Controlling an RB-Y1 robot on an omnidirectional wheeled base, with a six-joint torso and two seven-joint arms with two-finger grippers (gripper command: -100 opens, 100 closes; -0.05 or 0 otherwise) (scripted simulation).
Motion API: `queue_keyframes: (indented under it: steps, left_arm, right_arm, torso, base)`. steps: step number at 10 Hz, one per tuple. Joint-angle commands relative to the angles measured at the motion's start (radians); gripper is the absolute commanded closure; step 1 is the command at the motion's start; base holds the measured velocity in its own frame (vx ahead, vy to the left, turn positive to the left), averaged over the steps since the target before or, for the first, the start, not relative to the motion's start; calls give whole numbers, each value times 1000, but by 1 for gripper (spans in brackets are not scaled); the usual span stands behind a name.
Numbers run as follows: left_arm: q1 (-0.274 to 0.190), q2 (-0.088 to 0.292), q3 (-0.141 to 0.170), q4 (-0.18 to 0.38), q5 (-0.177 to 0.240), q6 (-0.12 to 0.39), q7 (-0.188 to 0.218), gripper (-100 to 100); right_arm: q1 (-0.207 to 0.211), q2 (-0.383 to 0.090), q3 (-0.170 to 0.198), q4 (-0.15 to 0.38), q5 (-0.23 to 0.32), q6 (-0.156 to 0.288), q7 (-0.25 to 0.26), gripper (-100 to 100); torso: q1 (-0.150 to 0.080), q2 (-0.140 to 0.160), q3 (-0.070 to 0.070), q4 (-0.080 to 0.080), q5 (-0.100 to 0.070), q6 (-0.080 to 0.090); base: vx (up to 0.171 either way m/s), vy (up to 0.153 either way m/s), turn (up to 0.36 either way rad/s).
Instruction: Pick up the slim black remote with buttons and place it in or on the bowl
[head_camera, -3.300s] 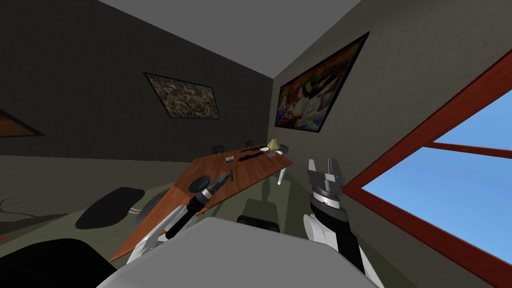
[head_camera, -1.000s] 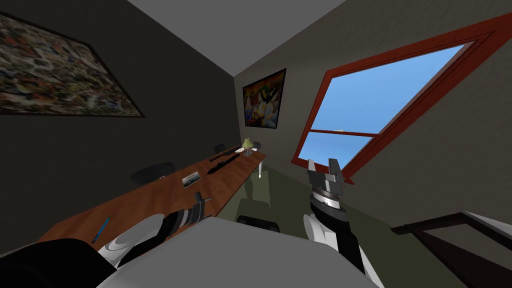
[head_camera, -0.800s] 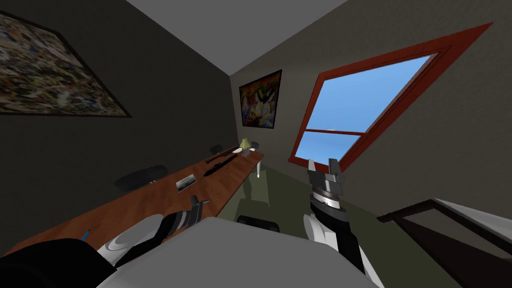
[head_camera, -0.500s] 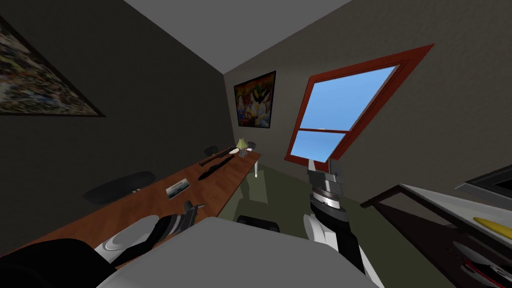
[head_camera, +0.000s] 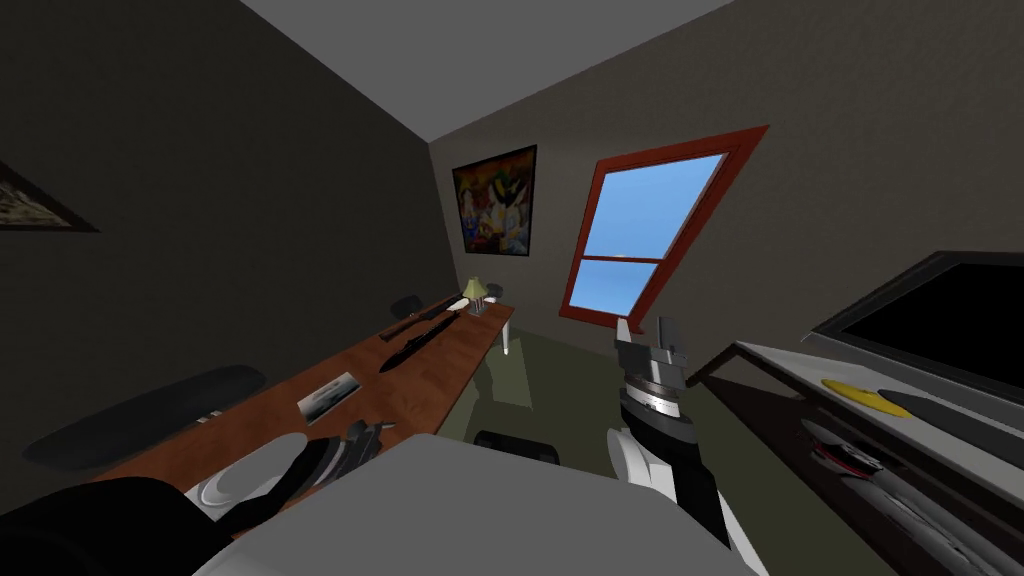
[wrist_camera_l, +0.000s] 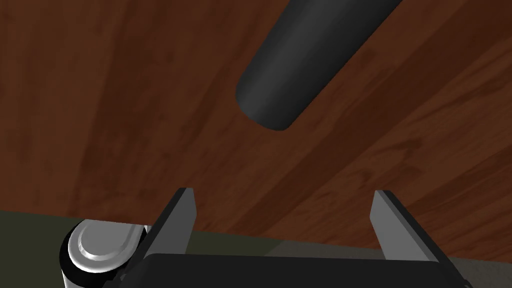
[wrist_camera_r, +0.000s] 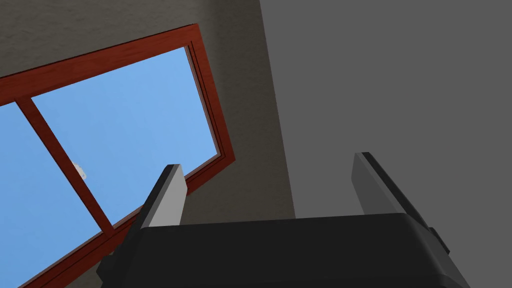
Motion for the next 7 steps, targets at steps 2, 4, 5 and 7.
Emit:
queue_keyframes:
  steps: [2,4,5,7]
  left_arm:
    - [-9,19,-9,41,-64,-11,-34,-100]
    - [-13,35,-16,65,-112,-18,-56,-100]
    - [-18,49,-24,87,-151,-23,-76,-100]
    - [-23,60,-32,107,-195,-28,-95,-100]
  right_arm:
    - [0,0,0,0,0,0,0,0]
    - [0,0,0,0,0,0,0,0]
    - [0,0,0,0,0,0,0,0]
    - [0,0,0,0,0,0,0,0]
  torso:
    - [0,0,0,0,0,1]
    - [0,1,0,0,0,1]
    - [0,0,0,0,0,0]
    - [0,0,0,0,0,0]
  base:
    - [-24,39,-194]
    - [-26,44,-198]
    - [-17,36,-234]
    - [-23,39,-134]
